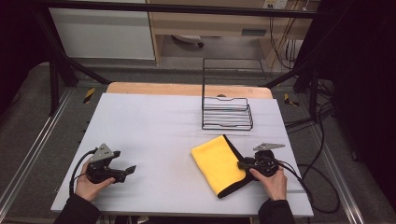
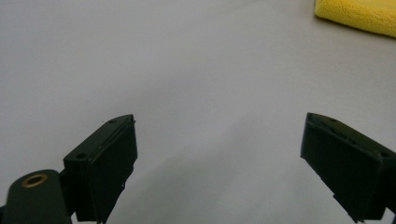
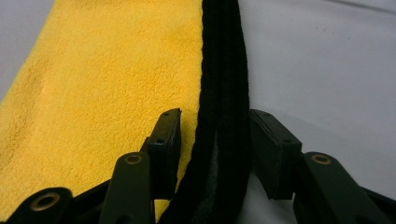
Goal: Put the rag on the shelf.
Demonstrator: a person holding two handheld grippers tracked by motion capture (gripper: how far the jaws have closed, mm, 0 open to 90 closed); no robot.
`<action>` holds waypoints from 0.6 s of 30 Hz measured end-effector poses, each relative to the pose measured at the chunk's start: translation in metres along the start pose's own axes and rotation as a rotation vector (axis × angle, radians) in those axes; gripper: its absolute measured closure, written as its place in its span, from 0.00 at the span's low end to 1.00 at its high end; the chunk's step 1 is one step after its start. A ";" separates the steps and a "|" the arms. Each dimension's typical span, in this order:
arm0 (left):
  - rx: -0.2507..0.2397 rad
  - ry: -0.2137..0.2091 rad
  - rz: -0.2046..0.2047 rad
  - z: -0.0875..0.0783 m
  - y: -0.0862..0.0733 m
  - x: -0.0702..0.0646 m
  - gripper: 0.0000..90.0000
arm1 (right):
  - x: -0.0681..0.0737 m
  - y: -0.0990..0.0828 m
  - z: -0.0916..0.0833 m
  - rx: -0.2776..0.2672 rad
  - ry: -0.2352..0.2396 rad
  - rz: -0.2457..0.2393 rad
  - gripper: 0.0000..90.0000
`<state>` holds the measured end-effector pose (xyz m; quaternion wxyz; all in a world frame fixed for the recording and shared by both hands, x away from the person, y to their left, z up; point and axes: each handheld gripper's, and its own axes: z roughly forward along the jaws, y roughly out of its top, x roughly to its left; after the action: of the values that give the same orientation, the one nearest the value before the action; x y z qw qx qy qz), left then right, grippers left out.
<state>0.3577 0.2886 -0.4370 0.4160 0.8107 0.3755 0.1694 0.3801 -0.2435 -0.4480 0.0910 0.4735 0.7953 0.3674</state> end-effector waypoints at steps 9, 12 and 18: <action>0.004 0.000 0.003 0.000 0.000 -0.001 0.12 | 0.004 0.000 -0.003 0.015 0.028 0.045 0.85; 0.003 0.001 0.002 0.000 0.000 -0.001 0.12 | 0.007 0.000 -0.004 0.027 0.031 0.048 0.87; 0.005 -0.002 -0.001 0.001 0.000 -0.002 0.12 | 0.018 -0.001 -0.015 0.019 0.031 0.076 0.89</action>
<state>0.3567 0.2863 -0.4371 0.4142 0.8117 0.3761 0.1673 0.3625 -0.2370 -0.4341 0.0602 0.4983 0.7815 0.3705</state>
